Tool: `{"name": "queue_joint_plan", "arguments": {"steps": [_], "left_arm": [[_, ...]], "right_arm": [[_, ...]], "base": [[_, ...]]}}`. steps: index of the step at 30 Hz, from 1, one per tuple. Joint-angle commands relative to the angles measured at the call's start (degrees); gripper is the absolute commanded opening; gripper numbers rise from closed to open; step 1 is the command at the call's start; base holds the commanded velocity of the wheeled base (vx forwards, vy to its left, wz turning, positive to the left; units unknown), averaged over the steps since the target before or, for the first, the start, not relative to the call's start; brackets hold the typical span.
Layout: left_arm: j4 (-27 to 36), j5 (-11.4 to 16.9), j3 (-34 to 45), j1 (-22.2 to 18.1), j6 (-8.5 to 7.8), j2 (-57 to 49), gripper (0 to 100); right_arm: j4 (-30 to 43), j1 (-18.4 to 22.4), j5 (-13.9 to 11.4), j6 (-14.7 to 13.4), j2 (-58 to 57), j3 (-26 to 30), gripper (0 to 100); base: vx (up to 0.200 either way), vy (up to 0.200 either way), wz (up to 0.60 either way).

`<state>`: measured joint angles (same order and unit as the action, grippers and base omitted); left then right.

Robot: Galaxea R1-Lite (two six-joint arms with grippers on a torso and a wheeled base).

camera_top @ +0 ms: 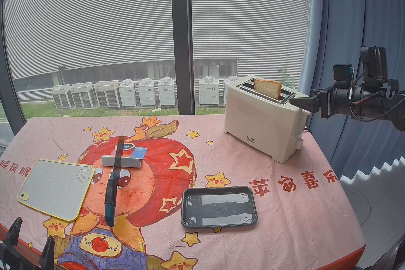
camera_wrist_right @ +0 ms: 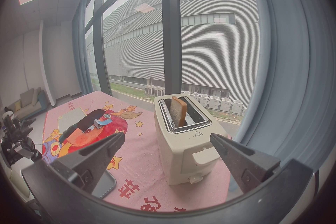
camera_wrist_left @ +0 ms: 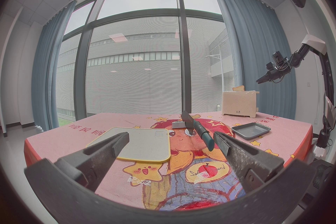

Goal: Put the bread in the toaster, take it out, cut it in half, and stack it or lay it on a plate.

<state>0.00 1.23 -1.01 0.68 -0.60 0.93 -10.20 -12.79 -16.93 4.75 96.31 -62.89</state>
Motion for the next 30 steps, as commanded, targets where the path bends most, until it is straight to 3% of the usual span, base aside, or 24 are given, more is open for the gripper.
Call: {"name": "queue_joint_plan", "arguments": {"steps": [1, 17, 30], "left_arm": [[0.0, 0.0, 0.9, 0.0, -0.02, -0.4, 100], [0.0, 0.0, 0.9, 0.0, -0.02, -0.4, 100], [0.0, 0.0, 0.9, 0.0, -0.02, -0.4, 100]], "right_arm": [[-0.2, 0.0, -0.7, 0.8, 3.0, -0.7, 100], [0.0, -1.2, -0.8, 1.1, 6.9, -5.7, 100], [0.1, -0.7, -0.7, 1.0, 13.4, -12.8, 100]], "base": [[0.000, 0.000, 0.00], [0.000, 0.000, 0.00], [0.000, 0.000, 0.00]]}}
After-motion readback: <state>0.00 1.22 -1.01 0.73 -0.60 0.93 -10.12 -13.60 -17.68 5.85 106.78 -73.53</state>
